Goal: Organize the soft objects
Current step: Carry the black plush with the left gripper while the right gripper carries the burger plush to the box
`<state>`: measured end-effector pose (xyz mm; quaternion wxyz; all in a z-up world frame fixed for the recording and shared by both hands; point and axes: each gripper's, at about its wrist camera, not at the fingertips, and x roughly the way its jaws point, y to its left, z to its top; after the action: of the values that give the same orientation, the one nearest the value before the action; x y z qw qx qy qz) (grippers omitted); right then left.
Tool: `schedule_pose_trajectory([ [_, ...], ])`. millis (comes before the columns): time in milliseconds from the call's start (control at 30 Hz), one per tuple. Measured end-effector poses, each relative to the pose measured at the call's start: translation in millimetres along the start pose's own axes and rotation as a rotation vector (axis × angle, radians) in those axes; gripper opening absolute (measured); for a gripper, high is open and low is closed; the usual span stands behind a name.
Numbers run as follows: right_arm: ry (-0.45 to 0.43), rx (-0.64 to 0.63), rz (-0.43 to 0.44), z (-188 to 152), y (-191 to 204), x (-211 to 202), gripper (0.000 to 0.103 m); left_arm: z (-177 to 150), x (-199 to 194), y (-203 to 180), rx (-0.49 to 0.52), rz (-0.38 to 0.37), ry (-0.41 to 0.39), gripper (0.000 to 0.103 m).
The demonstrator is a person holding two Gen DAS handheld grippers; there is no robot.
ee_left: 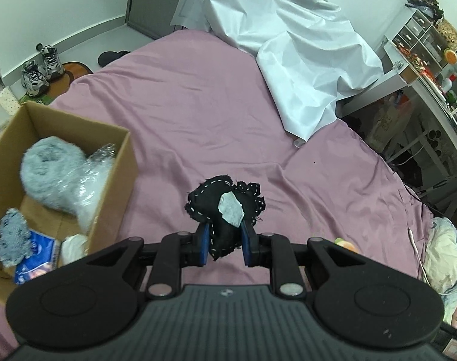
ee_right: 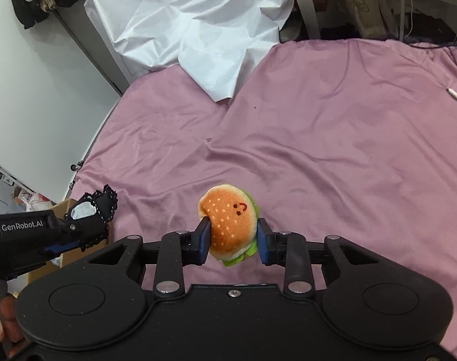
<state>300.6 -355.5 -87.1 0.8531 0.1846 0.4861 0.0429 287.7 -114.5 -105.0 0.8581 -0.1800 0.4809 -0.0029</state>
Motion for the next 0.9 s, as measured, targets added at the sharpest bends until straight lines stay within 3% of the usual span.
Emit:
schedule_pose_trajectory([
  [467, -0.07, -0.055, 0.015, -11, 35, -41, 0.031, -12, -46, 29, -0.008, -0.008, -0.045, 0.02],
  [900, -0.085, -0.082, 0.025, -24, 65, -53, 0.031, -15, -72, 65, -0.051, -0.013, -0.082, 0.02],
])
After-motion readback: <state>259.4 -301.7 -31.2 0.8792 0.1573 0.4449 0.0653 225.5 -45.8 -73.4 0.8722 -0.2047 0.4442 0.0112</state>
